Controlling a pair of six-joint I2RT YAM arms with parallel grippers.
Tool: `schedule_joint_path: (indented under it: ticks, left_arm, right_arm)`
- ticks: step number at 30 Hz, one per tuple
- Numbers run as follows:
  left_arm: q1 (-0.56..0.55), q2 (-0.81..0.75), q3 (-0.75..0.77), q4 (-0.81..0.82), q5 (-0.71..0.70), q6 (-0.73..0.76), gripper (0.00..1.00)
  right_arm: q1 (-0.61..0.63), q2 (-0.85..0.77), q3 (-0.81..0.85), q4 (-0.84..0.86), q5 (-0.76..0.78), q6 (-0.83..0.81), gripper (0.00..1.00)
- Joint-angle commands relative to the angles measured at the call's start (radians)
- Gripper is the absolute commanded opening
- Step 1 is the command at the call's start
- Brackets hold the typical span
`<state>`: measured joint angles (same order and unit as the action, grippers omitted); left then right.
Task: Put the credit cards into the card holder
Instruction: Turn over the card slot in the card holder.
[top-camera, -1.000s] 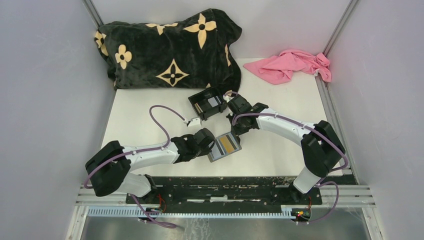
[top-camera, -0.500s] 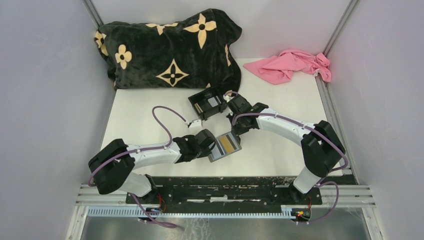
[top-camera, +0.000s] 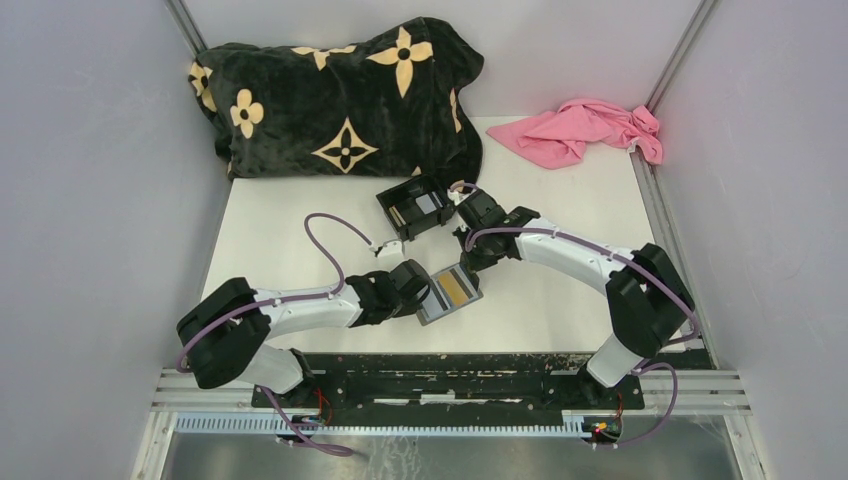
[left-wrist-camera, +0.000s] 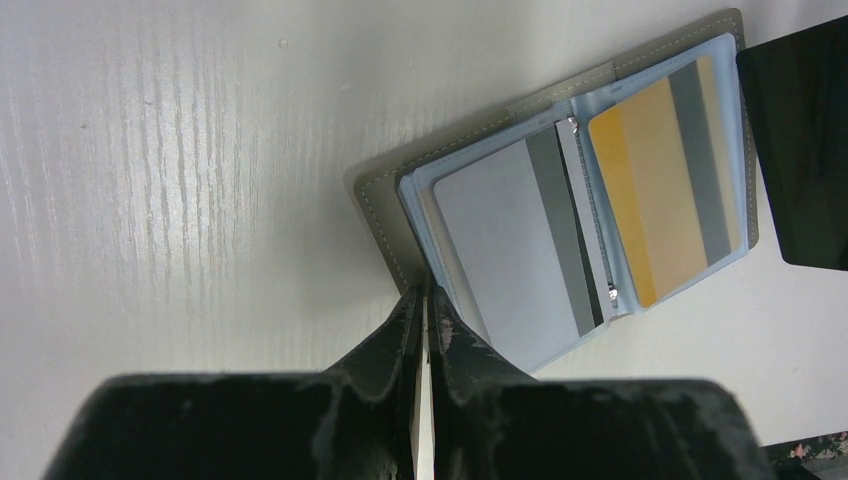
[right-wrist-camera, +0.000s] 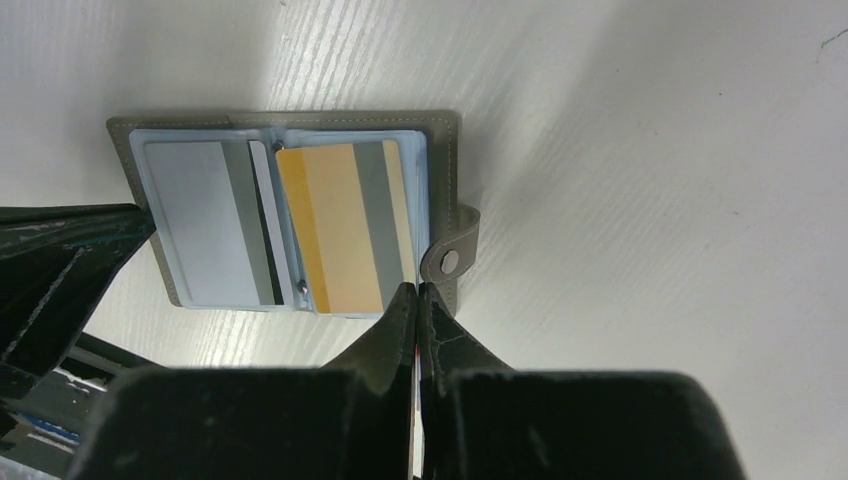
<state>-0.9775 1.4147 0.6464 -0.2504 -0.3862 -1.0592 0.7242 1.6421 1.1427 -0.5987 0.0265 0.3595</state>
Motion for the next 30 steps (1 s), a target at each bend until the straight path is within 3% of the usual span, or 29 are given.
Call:
schedule_joint_path:
  ticks: [1, 30]
  left_arm:
    - [-0.004, 0.006, -0.007, 0.036, -0.005, -0.042, 0.1]
    - [0.012, 0.086, 0.031, -0.021, -0.005, -0.013, 0.1]
  right_arm:
    - [-0.004, -0.064, -0.01, 0.024, -0.016, 0.015, 0.01]
    - [-0.16, -0.099, -0.155, 0.17, -0.167, 0.017, 0.01]
